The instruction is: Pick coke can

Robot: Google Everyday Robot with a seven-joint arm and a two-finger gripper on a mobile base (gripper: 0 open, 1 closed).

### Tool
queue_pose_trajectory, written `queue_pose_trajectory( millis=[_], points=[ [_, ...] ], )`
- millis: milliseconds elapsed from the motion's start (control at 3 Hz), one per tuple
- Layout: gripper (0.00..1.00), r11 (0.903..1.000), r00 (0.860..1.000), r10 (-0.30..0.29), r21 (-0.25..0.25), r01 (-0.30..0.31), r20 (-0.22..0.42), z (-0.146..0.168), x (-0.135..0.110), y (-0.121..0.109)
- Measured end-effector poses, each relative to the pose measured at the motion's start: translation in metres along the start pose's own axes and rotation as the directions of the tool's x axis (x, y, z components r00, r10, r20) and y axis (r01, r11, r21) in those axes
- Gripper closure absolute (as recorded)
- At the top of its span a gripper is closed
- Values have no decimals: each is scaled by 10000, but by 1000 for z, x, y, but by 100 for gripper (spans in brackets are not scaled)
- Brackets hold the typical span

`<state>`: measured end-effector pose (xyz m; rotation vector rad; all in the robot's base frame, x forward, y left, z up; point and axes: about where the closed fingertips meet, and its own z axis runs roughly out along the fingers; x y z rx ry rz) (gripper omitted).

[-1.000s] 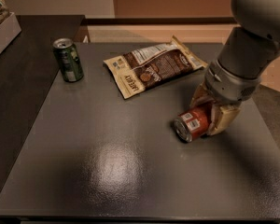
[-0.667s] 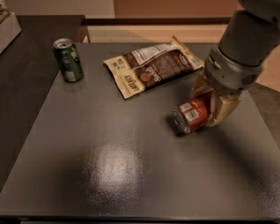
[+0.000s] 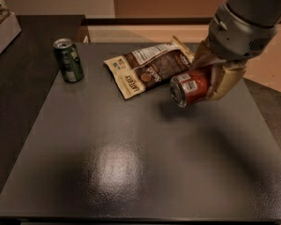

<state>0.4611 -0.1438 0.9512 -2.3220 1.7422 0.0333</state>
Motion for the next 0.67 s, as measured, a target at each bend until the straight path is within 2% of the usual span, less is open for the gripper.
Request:
queue_pose_trajectory(
  millis=[333, 667],
  points=[
    [100, 9950, 9986, 523, 849, -531, 120, -30, -10, -24],
    [100, 9948, 9986, 520, 871, -529, 124, -30, -10, -24]
  ],
)
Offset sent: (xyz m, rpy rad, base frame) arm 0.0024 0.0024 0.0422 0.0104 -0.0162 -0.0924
